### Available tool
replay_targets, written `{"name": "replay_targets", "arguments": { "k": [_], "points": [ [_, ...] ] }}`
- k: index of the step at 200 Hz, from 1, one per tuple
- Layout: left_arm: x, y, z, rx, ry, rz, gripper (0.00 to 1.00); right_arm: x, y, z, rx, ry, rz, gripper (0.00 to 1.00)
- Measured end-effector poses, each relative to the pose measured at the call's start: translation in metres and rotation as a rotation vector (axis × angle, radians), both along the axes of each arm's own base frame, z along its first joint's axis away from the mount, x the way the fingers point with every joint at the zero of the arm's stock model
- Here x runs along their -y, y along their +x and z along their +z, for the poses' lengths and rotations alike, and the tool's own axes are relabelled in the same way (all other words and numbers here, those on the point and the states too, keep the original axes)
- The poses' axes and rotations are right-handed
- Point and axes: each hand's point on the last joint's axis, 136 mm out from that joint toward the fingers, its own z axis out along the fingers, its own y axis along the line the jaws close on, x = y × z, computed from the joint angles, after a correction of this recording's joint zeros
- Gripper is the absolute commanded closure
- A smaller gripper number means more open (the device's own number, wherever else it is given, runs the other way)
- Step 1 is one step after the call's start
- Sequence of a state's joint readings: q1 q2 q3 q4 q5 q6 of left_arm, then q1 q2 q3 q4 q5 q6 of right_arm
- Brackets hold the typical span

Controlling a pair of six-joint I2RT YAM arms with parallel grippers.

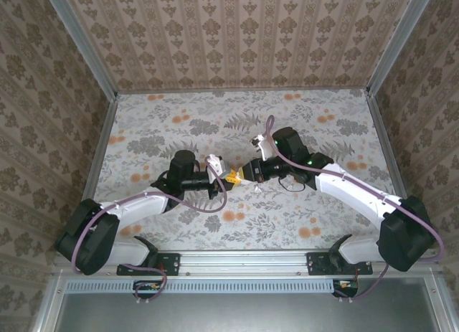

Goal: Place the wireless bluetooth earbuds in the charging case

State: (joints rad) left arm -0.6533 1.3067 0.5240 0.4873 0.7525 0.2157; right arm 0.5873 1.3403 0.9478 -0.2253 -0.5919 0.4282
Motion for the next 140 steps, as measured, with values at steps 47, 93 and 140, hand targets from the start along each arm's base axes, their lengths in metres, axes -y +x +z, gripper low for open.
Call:
{"name": "replay_targets", "arguments": {
  "k": [47, 93, 140],
  "points": [
    [-0.0010, -0.0014, 0.0012, -0.021, -0.009, -0.009, 1.00, -0.0059, -0.0037, -0.0031, 0.022, 0.011, 0.071, 0.76],
    [-0.0016, -0.0020, 0.0046, -0.027, -0.018, -0.009, 1.00, -0.0084, -0.0063, -0.0004, 0.071, 0.007, 0.129, 0.56],
    [-0.0028, 0.0001, 0.0070, -0.021, -0.021, 0.004, 1.00, -0.0088, -0.0048, 0.0062, 0.073, 0.006, 0.126, 0.46]
  ]
}}
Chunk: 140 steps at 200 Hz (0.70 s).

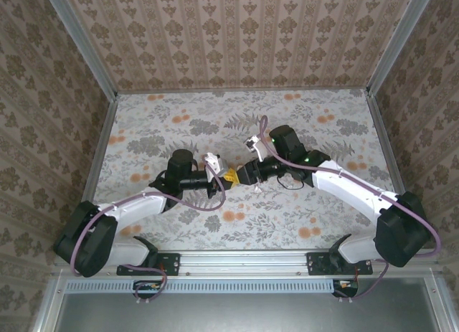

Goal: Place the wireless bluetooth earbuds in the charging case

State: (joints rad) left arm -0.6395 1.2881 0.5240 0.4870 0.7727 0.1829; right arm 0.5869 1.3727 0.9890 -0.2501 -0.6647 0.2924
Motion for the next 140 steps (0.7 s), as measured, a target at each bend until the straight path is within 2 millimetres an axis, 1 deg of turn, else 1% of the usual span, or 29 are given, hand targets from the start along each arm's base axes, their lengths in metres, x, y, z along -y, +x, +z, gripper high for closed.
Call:
{"name": "replay_targets", "arguments": {
  "k": [33, 56, 95, 124, 140],
  "points": [
    [0.000, 0.002, 0.000, 0.003, 0.003, 0.011, 1.00, 0.004, 0.005, 0.001, -0.018, -0.026, -0.043, 0.45],
    [-0.002, 0.004, 0.000, 0.012, 0.011, 0.032, 1.00, 0.013, 0.013, 0.003, -0.043, -0.061, -0.130, 0.45],
    [-0.004, 0.010, -0.006, 0.034, 0.056, 0.090, 1.00, 0.026, 0.021, 0.020, -0.100, -0.071, -0.291, 0.45],
    [-0.005, 0.015, -0.015, 0.054, 0.106, 0.140, 1.00, 0.025, 0.021, 0.026, -0.178, -0.066, -0.369, 0.47],
    [-0.006, 0.018, -0.019, 0.063, 0.130, 0.163, 1.00, 0.018, 0.017, 0.028, -0.217, -0.071, -0.382, 0.48]
  ]
}}
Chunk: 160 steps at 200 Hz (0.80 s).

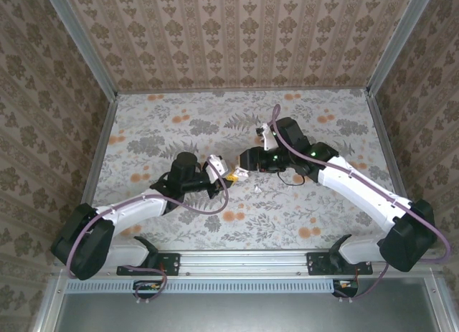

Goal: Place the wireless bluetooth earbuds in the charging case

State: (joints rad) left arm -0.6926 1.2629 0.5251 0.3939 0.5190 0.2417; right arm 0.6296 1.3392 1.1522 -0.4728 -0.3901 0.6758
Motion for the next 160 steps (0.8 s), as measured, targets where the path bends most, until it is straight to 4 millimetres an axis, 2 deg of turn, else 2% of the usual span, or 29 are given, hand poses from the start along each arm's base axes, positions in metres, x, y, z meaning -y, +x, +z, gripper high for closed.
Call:
{"name": "replay_targets", "arguments": {
  "k": [39, 71, 125, 160],
  "points": [
    [-0.004, 0.006, -0.006, 0.015, 0.036, 0.040, 1.00, -0.015, -0.002, -0.010, -0.076, -0.007, -0.021, 0.52],
    [-0.007, 0.006, -0.013, 0.003, 0.067, 0.057, 1.00, -0.015, 0.000, -0.024, -0.127, -0.033, -0.048, 0.52],
    [-0.010, 0.006, -0.017, -0.004, 0.084, 0.066, 1.00, -0.017, 0.003, -0.031, -0.161, -0.048, -0.060, 0.54],
    [-0.006, 0.006, -0.010, 0.018, 0.060, 0.057, 1.00, -0.013, 0.009, -0.035, -0.185, -0.029, -0.092, 0.57]
  ]
}}
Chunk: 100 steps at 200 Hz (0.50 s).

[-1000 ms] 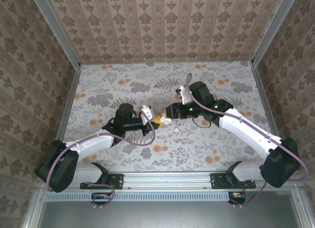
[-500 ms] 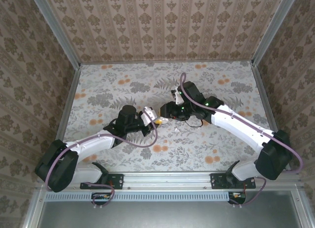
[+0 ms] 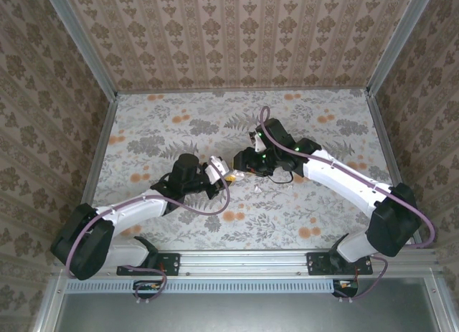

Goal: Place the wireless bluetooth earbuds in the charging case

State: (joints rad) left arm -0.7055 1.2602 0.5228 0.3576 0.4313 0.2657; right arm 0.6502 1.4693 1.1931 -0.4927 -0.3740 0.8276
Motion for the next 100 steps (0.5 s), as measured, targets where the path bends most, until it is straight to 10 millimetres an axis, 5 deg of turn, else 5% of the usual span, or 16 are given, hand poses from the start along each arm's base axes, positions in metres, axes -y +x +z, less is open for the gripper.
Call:
{"name": "replay_targets", "arguments": {
  "k": [34, 100],
  "points": [
    [0.003, 0.000, 0.015, 0.041, -0.040, -0.011, 1.00, 0.017, 0.003, -0.014, -0.039, -0.005, -0.070, 0.56],
    [0.003, 0.000, 0.017, 0.045, -0.044, -0.011, 1.00, 0.021, -0.002, 0.004, -0.001, 0.019, -0.087, 0.56]
  ]
}}
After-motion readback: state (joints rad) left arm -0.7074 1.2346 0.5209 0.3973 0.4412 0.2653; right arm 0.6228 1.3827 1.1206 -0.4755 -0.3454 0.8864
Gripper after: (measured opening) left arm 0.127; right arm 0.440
